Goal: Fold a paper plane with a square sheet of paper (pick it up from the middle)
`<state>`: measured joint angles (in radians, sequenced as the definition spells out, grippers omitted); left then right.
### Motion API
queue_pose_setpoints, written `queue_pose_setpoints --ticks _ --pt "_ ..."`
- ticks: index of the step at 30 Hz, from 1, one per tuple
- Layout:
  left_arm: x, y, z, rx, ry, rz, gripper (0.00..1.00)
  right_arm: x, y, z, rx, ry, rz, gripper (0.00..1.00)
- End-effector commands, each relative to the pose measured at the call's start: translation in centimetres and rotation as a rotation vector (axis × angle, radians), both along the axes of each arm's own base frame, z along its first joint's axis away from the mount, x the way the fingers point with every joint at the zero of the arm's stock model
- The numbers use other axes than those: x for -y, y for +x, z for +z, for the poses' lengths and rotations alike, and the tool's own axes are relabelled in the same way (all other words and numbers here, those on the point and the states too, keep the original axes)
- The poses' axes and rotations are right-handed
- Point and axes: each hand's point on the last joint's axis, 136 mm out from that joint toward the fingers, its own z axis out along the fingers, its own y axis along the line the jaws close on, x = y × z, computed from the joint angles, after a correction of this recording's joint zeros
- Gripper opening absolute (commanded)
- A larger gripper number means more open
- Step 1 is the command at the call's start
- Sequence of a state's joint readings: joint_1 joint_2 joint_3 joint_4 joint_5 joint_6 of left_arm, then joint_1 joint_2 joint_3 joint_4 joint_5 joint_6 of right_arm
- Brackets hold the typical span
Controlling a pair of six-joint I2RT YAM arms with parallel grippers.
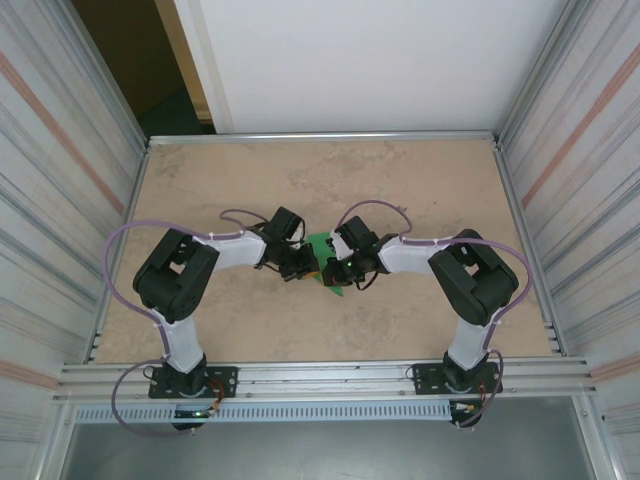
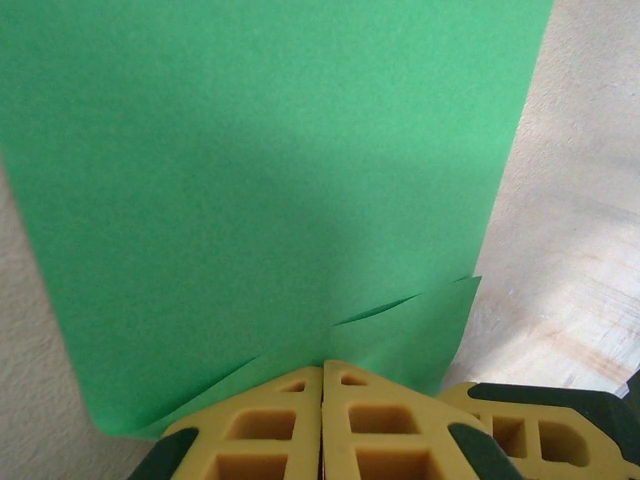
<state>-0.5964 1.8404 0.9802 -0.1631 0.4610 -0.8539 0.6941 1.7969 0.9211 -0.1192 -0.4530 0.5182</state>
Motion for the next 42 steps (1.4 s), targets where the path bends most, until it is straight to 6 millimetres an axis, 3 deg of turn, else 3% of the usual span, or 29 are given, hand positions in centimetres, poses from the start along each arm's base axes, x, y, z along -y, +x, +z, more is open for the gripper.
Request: queue_pose_setpoints --ticks 1,30,42 --pt "-2.2 -1.0 -2.7 -0.062 0.12 0.013 0.09 0.9 -1.0 -0.9 -0.038 -0.04 0.02 0.06" --pt "-3.4 -1.1 -4.2 -0.095 0.173 0.004 0.08 3.1 -1.7 -0.3 -0.035 -0.062 0.019 0.07" --pt "-3.5 -1.1 -4.4 -0.098 0.178 -0.003 0.08 4.8 -2.2 -1.1 -0.049 -0.1 -0.001 0.08"
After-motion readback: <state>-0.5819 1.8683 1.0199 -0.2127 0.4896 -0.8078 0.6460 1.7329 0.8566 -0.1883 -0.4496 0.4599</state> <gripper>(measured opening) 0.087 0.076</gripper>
